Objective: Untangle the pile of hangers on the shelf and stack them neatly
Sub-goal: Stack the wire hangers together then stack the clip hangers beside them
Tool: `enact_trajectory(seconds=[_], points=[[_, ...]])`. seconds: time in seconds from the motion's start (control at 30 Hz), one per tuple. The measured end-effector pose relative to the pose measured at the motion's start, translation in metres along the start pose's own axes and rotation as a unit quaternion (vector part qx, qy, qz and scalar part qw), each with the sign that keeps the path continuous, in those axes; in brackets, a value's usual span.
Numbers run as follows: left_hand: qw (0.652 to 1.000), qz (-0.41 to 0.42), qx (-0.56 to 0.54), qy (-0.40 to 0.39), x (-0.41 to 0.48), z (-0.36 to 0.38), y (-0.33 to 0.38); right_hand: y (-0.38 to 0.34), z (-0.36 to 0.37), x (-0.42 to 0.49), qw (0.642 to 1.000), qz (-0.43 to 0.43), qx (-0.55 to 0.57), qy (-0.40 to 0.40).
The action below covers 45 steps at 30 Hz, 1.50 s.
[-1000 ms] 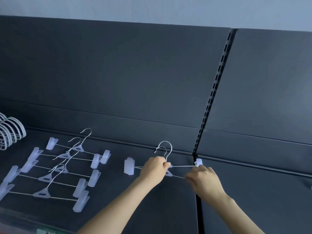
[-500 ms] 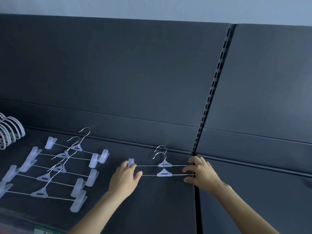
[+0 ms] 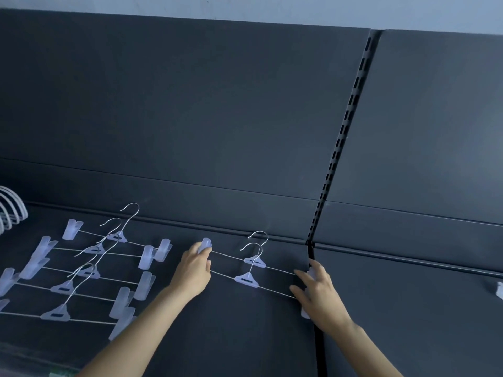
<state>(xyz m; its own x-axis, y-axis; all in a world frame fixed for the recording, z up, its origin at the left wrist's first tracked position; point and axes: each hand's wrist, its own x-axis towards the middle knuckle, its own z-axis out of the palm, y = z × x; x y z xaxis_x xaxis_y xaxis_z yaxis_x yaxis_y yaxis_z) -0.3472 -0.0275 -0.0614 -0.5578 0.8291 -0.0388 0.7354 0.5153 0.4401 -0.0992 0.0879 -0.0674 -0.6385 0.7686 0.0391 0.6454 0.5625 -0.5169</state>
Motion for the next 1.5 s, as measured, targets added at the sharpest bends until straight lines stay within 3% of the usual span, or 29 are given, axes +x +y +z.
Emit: enact_trajectory(seconds=[0.23,0.5,0.6,0.7,0.83,0.93,1.2,1.5], points=[[0.999,-0.046,-0.006,0.019,-0.008,0.004,0.0,-0.001,0.003,0.006,1.0,-0.009,-0.01,0.002],[0.998,-0.042,0.028,0.026,-0.013,-0.001,-0.002,-0.008,0.0,0.005,1.0,-0.001,-0.024,-0.004],[0.996,0.005,0.061,0.066,-0.017,-0.005,0.001,-0.01,-0.007,-0.001,1.0,0.004,-0.028,0.011],[0.993,0.052,0.087,0.055,-0.02,-0.003,0.008,-0.008,-0.014,-0.012,0.999,0.009,-0.041,0.028],[0.995,0.07,0.052,0.053,-0.034,0.0,0.046,0.002,-0.026,-0.039,0.996,0.039,-0.064,0.041],[0.991,0.127,0.023,0.043,-0.048,0.007,0.078,0.018,-0.037,-0.064,0.993,0.064,-0.087,0.045],[0.974,0.222,0.044,-0.028,-0.081,0.044,0.177,0.082,-0.088,-0.133,0.981,0.127,-0.131,0.067],[0.967,0.238,0.055,-0.066,-0.136,0.11,0.309,0.191,-0.168,-0.217,0.973,0.161,-0.146,0.073]])
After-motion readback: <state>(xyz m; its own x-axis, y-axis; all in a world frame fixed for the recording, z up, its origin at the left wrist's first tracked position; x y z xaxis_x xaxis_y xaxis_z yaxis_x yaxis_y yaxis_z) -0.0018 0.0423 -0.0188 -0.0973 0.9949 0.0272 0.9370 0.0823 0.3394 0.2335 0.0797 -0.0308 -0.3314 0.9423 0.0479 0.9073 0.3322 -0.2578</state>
